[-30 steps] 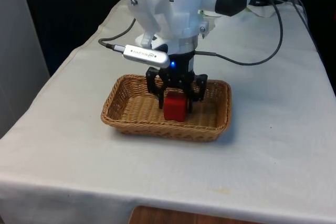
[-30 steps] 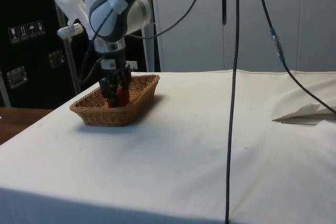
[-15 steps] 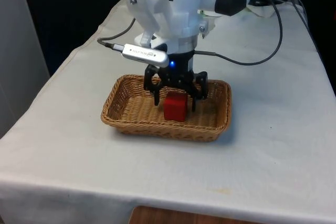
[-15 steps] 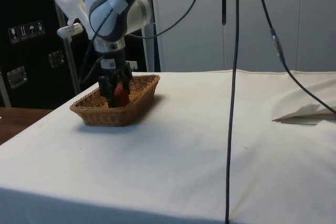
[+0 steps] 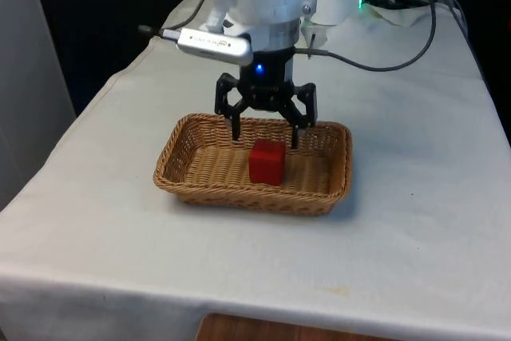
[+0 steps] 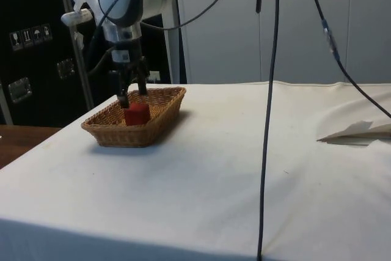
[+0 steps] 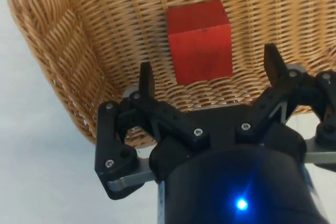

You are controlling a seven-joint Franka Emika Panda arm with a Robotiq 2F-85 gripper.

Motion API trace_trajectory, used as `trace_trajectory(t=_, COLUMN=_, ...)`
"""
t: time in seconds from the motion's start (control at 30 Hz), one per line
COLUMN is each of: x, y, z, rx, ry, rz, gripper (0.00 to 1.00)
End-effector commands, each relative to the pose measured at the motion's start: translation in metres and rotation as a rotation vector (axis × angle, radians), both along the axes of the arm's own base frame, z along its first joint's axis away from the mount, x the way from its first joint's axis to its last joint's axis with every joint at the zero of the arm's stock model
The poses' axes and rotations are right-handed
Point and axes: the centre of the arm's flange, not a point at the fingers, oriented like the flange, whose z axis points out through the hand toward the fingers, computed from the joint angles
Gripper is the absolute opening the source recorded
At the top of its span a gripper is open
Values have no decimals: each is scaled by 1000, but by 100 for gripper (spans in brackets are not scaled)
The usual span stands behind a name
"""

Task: Pick up the cube and place it into the basket.

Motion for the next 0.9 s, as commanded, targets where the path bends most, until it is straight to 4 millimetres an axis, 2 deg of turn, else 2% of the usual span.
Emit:
trace_trajectory(t=0.0, x=0, y=0, z=5, rx=-3, ry=2, rz=0, gripper=100)
trace_trajectory(t=0.03, x=0, y=-1, z=2, rx=0, ry=-2, rz=-1, gripper=100)
trace_trajectory(t=0.17, x=0, y=0, z=14, rx=1, ry=-2, rz=0, gripper=100)
trace_trajectory(t=0.87, x=-2, y=-1, z=48, rx=12, ry=-29, rz=-3, gripper=100)
